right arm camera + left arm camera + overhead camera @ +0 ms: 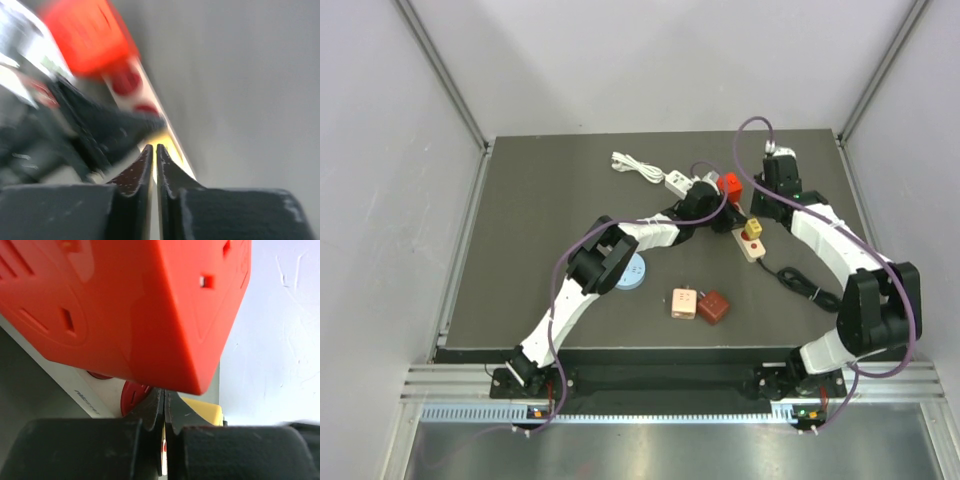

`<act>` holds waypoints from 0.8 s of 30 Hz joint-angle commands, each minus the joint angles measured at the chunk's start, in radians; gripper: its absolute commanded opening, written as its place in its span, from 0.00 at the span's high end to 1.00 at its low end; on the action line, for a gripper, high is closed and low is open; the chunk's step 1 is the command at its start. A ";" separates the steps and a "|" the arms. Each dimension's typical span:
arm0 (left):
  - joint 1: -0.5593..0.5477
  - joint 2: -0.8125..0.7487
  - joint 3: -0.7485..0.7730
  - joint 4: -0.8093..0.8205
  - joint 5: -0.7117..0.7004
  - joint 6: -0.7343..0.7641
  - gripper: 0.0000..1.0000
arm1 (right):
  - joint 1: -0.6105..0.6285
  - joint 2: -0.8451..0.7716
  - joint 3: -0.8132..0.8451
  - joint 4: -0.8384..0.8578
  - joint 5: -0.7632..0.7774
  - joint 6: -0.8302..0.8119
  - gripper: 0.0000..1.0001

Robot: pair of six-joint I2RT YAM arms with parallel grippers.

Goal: Pull the plug off the socket

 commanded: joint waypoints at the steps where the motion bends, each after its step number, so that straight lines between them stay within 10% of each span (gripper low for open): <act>1: -0.043 0.084 -0.082 -0.292 0.004 0.085 1.00 | -0.007 -0.068 0.065 0.212 0.030 -0.031 1.00; 9: -0.037 0.082 -0.055 -0.272 0.029 0.094 1.00 | -0.043 -0.109 0.020 0.183 -0.100 -0.124 0.98; 14: -0.030 0.088 -0.050 -0.256 0.052 0.080 1.00 | -0.073 -0.078 -0.041 0.140 -0.212 -0.193 0.48; 24: -0.029 0.085 -0.044 -0.258 0.064 0.086 1.00 | -0.084 -0.049 -0.121 0.175 -0.263 -0.195 0.49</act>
